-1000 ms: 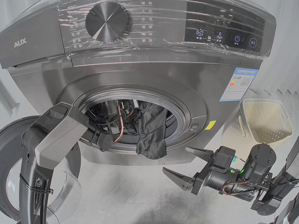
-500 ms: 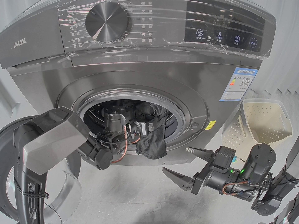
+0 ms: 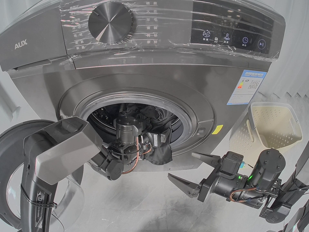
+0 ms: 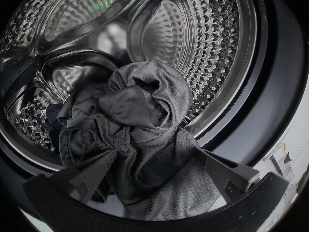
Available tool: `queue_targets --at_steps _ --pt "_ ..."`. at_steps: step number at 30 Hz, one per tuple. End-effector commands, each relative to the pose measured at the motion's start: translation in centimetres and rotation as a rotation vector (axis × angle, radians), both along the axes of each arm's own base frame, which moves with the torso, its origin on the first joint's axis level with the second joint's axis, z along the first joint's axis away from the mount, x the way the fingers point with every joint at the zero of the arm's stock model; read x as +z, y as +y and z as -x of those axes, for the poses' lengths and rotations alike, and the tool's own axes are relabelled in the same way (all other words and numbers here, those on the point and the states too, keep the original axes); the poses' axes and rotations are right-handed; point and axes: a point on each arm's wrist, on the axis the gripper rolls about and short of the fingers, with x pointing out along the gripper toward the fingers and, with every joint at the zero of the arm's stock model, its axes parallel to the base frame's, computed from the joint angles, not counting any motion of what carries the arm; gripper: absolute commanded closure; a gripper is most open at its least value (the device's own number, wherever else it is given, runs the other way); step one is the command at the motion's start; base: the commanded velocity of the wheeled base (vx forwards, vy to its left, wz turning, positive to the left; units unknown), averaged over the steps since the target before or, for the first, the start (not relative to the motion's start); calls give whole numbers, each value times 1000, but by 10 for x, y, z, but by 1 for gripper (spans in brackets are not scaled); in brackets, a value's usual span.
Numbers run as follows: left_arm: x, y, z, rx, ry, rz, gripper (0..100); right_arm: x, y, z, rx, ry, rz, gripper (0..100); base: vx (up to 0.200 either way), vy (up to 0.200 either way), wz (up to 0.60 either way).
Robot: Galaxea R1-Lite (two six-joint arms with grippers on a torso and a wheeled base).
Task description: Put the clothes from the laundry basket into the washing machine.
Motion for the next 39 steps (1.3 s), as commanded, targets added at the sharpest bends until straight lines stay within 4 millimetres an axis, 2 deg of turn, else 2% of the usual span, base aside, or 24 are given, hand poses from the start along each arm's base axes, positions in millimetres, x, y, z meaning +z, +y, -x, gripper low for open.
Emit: queue_targets --at_steps 1,7,11,13,16,21,28,37,38,39 --pt "-5 -3 -1 -12 6 -1 0 0 0 0 1 0 0 0 0 0 0" --pt "-4 -5 1 -19 -4 7 0 0 -1 0 -1 0 0 0 0 0 0" --pt "3 -4 8 -27 -15 14 0 0 -1 0 -1 0 0 0 0 0 0" --pt "15 -1 12 -25 -29 22 0 0 0 0 1 1 1 0 0 0 0" --pt "16 2 16 -25 -19 16 0 0 0 0 1 0 0 0 0 0 0" --pt "5 4 22 -34 8 -3 0 0 0 0 -1 1 1 0 0 0 0" --pt "-15 -1 15 -45 25 -9 0 0 -1 0 -1 0 0 0 0 0 0" --pt "-16 -4 8 -45 12 1 0 0 0 0 -1 0 0 0 0 0 0" --pt "-16 -4 8 -45 10 2 100 0 0 0 -1 0 0 0 0 0 0" --pt "-16 -4 7 -44 8 3 100 0 0 0 -1 0 0 0 0 0 0"
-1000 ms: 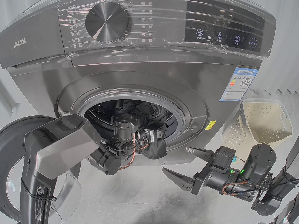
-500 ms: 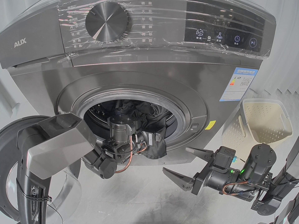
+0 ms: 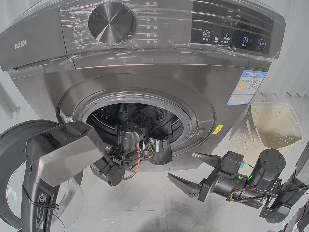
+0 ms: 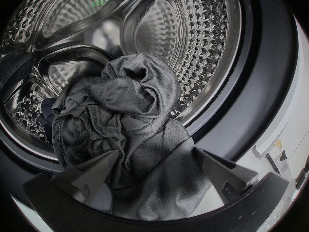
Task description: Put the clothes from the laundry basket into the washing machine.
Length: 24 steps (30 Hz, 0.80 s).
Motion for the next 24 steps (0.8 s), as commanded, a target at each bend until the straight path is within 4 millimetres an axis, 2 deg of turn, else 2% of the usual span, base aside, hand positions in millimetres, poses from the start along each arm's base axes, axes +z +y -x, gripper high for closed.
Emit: queue_targets --at_steps 1,14,20,21,24 --pt "-3 0 -3 5 1 1 100 0 0 0 1 0 0 0 0 0 0" --pt "12 7 -12 44 -48 35 100 1 1 -1 1 -4 -5 0 0 0 0" --pt "37 24 -38 160 -140 82 100 4 1 -1 -1 -12 -13 0 0 0 0" --pt "48 30 -47 203 -180 103 100 4 0 -1 1 -13 -14 0 0 0 0" --pt "64 37 -59 247 -233 134 100 5 -2 1 4 -15 -16 0 0 0 0"
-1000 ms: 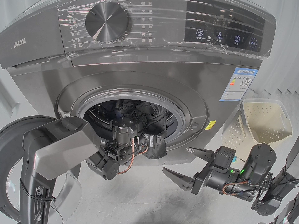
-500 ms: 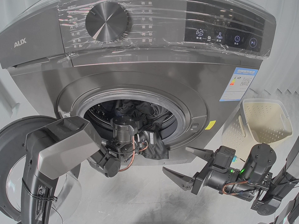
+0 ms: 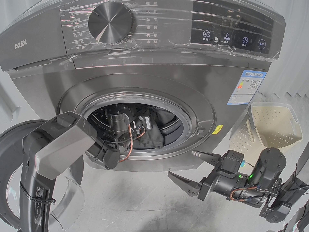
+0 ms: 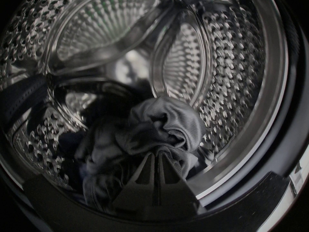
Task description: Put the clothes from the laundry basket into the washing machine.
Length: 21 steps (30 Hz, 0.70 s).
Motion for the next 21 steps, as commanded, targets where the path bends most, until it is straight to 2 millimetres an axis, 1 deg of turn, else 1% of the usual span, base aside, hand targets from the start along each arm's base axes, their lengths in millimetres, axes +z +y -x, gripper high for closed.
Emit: queue_targets --at_steps 1,4,6,10,11,15,19,20,21 --pt "31 17 -23 86 -103 56 100 3 -2 2 5 -6 -6 0 0 0 0" --pt "42 18 -29 104 -143 86 100 3 -1 2 7 -7 -8 0 0 0 0" --pt "44 18 -31 111 -148 103 100 3 -1 2 5 -9 -10 0 0 0 0" --pt "39 17 -27 107 -127 97 100 2 -1 2 5 -6 -6 0 0 0 0" --pt "36 18 -26 102 -115 91 0 2 -1 2 5 -6 -6 0 0 0 0" --pt "28 15 -17 82 -80 72 0 2 -1 1 5 -5 -5 0 0 0 0" --pt "23 13 0 49 -20 39 0 2 -1 2 5 -4 -4 0 0 0 0" --pt "18 10 9 19 14 21 0 2 -1 1 5 -5 -5 0 0 0 0" --pt "14 9 14 10 34 8 0 2 -1 2 5 -5 -5 0 0 0 0"
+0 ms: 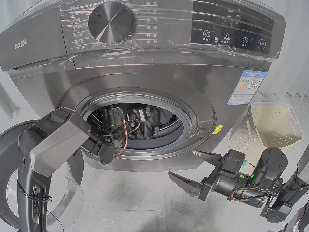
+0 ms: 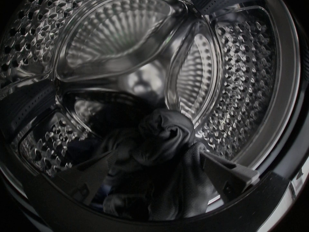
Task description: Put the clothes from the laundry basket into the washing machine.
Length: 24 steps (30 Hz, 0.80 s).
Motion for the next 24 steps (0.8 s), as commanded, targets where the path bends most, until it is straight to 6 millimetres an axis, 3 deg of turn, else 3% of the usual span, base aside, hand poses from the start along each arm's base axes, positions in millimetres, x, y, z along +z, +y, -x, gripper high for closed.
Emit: queue_targets --at_steps 1,7,16,17,20,24 --pt "-3 -6 23 -56 63 -34 0 0 0 0 1 0 0 0 0 0 0" --pt "-29 -10 40 -108 162 -96 0 0 1 0 3 0 0 0 0 0 0" --pt "-67 -11 34 -119 221 -163 0 0 2 1 7 0 -2 0 0 0 0" --pt "-69 -11 34 -120 223 -170 100 0 2 1 7 0 -2 0 0 0 0" --pt "-70 -13 29 -121 210 -170 100 0 2 1 7 -1 -3 0 0 0 0" --pt "-52 -19 16 -114 139 -129 100 0 2 1 7 -1 -3 0 0 0 0"
